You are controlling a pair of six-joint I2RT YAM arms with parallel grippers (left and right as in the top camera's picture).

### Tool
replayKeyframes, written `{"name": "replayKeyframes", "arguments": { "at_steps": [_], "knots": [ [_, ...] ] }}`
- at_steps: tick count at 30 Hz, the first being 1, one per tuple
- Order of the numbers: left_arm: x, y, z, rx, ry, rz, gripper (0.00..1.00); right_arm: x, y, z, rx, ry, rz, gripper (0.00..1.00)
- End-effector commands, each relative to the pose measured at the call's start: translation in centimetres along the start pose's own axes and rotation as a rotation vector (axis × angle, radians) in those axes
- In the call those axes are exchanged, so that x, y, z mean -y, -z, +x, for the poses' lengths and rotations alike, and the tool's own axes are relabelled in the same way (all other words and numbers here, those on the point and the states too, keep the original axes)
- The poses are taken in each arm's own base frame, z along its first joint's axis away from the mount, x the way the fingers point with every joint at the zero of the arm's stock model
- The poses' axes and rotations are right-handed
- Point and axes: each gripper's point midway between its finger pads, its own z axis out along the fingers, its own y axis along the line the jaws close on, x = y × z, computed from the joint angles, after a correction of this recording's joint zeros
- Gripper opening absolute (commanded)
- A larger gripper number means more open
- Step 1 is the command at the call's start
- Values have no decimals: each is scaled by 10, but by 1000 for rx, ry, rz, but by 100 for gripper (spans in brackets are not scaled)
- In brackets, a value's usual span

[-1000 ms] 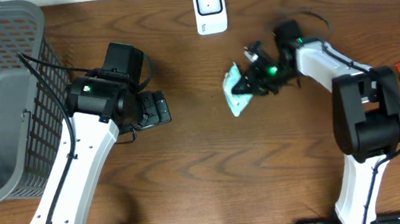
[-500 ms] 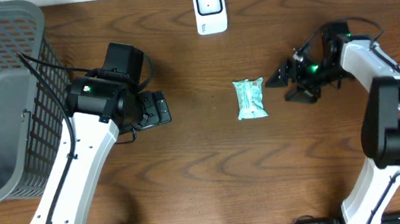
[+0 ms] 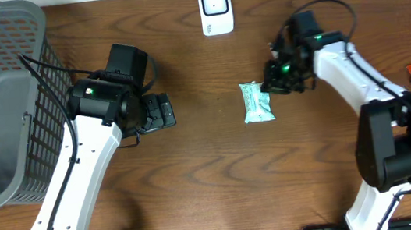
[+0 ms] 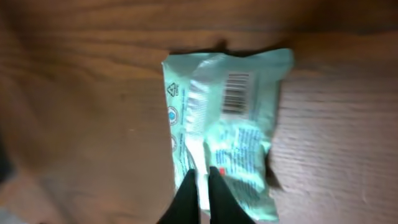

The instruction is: Scan the item barcode

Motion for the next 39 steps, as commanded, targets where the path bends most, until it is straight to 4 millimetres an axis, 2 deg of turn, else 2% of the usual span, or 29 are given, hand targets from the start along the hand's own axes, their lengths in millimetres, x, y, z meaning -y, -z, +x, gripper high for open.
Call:
{"name": "replayKeyframes", "arguments": {
  "at_steps": [1, 8, 11, 13, 20, 22, 24, 30, 35, 39],
  "knots": [
    [-1, -1, 1, -4, -8, -11, 98, 14, -19, 5, -6, -26, 127, 1],
    [-1, -1, 1, -4, -8, -11, 98, 36, -52, 24, -64, -2, 305, 1],
    [-1, -1, 1, -4, -8, -11, 98, 50, -46, 29, -73, -57, 381, 1],
    [-1, -1, 1, -4, -8, -11, 98, 50, -35, 27, -73, -68, 390, 2],
    [-1, -1, 1, -4, -8, -11, 98, 18, 21, 12, -55, -8, 384, 37],
    [-1, -1, 1, -4, -8, -11, 98, 9, 28, 9, -42, 17, 407, 48],
    [-1, -1, 1, -4, -8, -11, 98, 4, 26, 10, -26, 49, 435, 60],
    [-1, -1, 1, -4, -8, -11, 98, -1, 15, 13, 104, 0, 600, 59],
    [-1, -1, 1, -4, -8, -11, 98, 7, 6, 15, 264, -24, 751, 59],
    [-1, -1, 1, -4, -8, -11, 98, 16, -10, 23, 300, -12, 782, 58]
  ]
}}
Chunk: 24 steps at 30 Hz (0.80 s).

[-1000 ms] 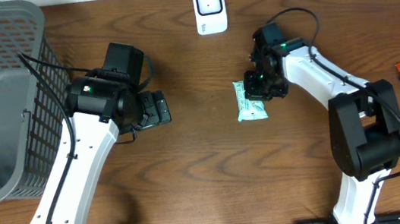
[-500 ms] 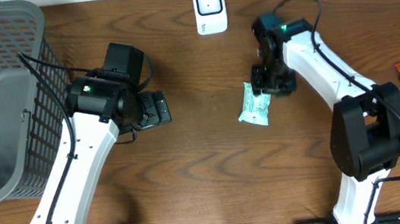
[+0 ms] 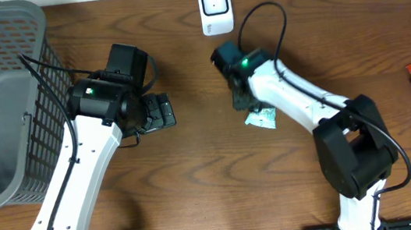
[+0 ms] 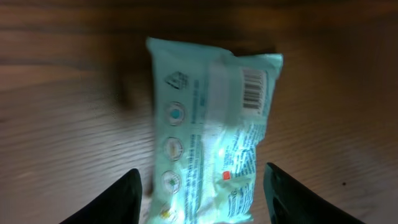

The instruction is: Scan the item barcode

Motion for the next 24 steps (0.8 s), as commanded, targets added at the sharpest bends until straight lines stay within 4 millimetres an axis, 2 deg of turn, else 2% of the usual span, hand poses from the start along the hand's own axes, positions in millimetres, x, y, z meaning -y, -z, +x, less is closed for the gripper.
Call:
{"name": "replayKeyframes", "arguments": {
  "at_steps": [1, 4, 7, 10, 14, 15, 18, 21, 24],
  "knots": [
    [-1, -1, 1, -4, -8, -11, 98, 16, -9, -1, 78, -66, 95, 57],
    [-2, -1, 1, -4, -8, -11, 98, 16, -21, 6, 76, -65, 95, 55],
    [-2, -1, 1, -4, -8, -11, 98, 20, -28, 12, 67, -65, 104, 46],
    [-1, -1, 1, -4, -8, -11, 98, 22, -29, 14, 54, -67, 102, 28],
    [-1, -1, 1, -4, -8, -11, 98, 9, -24, 9, 3, -59, 8, 5],
    [-2, -1, 1, -4, -8, -11, 98, 5, -20, 4, -20, -52, -40, 1],
    [-2, -1, 1, -4, -8, -11, 98, -7, -7, -10, -77, -31, -185, 1],
    [-2, -1, 1, -4, -8, -11, 98, -24, 14, -25, -158, 6, -449, 1],
    [-2, -1, 1, -4, -8, -11, 98, -41, 42, -35, -223, 42, -798, 1]
  ]
}}
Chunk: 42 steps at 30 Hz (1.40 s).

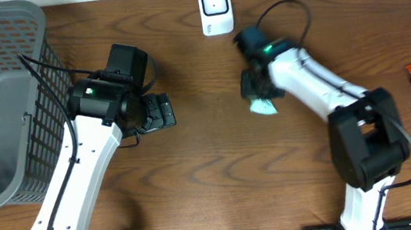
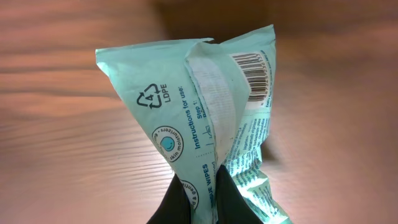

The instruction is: Scan the item barcode

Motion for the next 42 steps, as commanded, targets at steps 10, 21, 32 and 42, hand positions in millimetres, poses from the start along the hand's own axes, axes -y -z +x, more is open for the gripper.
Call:
{"name": "replayKeyframes", "arguments": {
  "at_steps": [10, 21, 32, 42],
  "knots": [
    [-1, -1, 1, -4, -8, -11, 98, 1, 24, 5, -231, -112, -774, 1],
    [-1, -1, 1, -4, -8, -11, 98, 91, 2, -11, -120, -282, -650, 17],
    [-1, -1, 1, -4, -8, -11, 98, 148, 62, -30, -73, -237, -209, 39],
    [-1, -1, 1, -4, -8, -11, 98, 105, 56, -18, -74, 47, -43, 39]
  ]
}}
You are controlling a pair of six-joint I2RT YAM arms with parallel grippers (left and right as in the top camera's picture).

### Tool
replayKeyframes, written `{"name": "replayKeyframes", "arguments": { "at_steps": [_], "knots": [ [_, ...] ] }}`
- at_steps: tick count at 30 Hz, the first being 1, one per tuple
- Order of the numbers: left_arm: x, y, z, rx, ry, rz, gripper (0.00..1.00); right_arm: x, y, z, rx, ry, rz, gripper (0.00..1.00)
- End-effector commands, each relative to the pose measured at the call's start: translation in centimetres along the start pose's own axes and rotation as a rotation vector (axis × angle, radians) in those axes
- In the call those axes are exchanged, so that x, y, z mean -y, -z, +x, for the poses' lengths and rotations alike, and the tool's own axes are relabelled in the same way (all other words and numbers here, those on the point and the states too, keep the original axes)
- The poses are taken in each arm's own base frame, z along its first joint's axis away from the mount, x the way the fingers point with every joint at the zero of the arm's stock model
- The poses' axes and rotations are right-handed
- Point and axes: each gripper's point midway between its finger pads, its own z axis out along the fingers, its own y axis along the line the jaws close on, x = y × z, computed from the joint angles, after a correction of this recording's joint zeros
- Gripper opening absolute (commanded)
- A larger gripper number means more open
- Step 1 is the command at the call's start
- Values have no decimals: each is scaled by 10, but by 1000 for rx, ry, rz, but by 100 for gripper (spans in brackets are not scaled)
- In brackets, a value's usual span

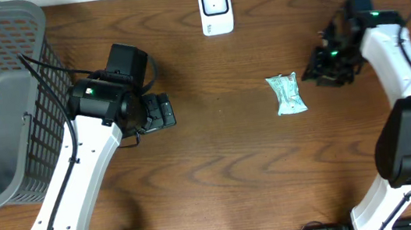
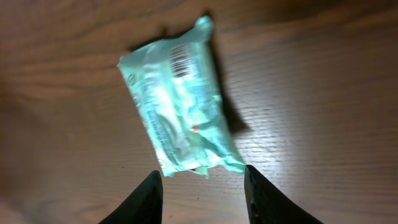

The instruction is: Scan the item barcode

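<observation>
The mint-green wipes packet [image 1: 286,93] lies flat on the wooden table, right of centre. In the right wrist view the packet [image 2: 177,115] shows its printed side up, with the barcode [image 2: 180,55] near its far end. My right gripper [image 1: 320,72] sits just right of the packet. That gripper [image 2: 202,182] is open, with nothing between its fingers and the packet's near edge just ahead of the tips. The white scanner [image 1: 215,8] stands at the table's back edge. My left gripper [image 1: 159,111] hovers at centre left, far from the packet.
A grey mesh basket fills the left side. Snack packets and a small orange box lie at the right edge. The table's front half is bare wood.
My right gripper was shut on the packet, holding it up below the scanner. Now it is open, and the packet lies on the table further right. The left arm has not moved.
First my right gripper was shut, tips over the packet lying on the table. Then it stood open above the packet. After that it was shut on the packet, barcode side visible, below the scanner. Now the packet is released and rests right of centre.
</observation>
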Motion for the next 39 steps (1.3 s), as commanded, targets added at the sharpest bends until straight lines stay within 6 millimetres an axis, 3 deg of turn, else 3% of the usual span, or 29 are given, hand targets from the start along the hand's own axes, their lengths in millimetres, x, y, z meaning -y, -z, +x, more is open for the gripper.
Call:
{"name": "replayKeyframes", "arguments": {
  "at_steps": [1, 2, 6, 8, 16, 21, 27, 37, 39],
  "knots": [
    [-1, -1, 1, -4, -8, -11, 98, -13, -5, 2, 33, 153, 160, 41],
    [-1, -1, 1, -4, -8, -11, 98, -19, -8, 3, 45, 184, 204, 44],
    [-1, -1, 1, -4, -8, -11, 98, -35, -10, 5, 140, 250, 427, 77],
    [-1, -1, 1, -4, -8, -11, 98, -42, -9, 6, 195, 275, 533, 86],
    [-1, -1, 1, -4, -8, -11, 98, -63, -32, 23, 313, 411, 828, 80],
    [-1, -1, 1, -4, -8, -11, 98, -62, -53, 27, 338, 494, 990, 76],
    [-1, -1, 1, -4, -8, -11, 98, -42, -81, 30, 258, 522, 1071, 74],
    [-1, -1, 1, -4, -8, -11, 98, -9, -97, 26, 170, 486, 1121, 67],
    [-1, -1, 1, -4, -8, -11, 98, -2, -102, 25, 147, 463, 1109, 56]
  ]
}}
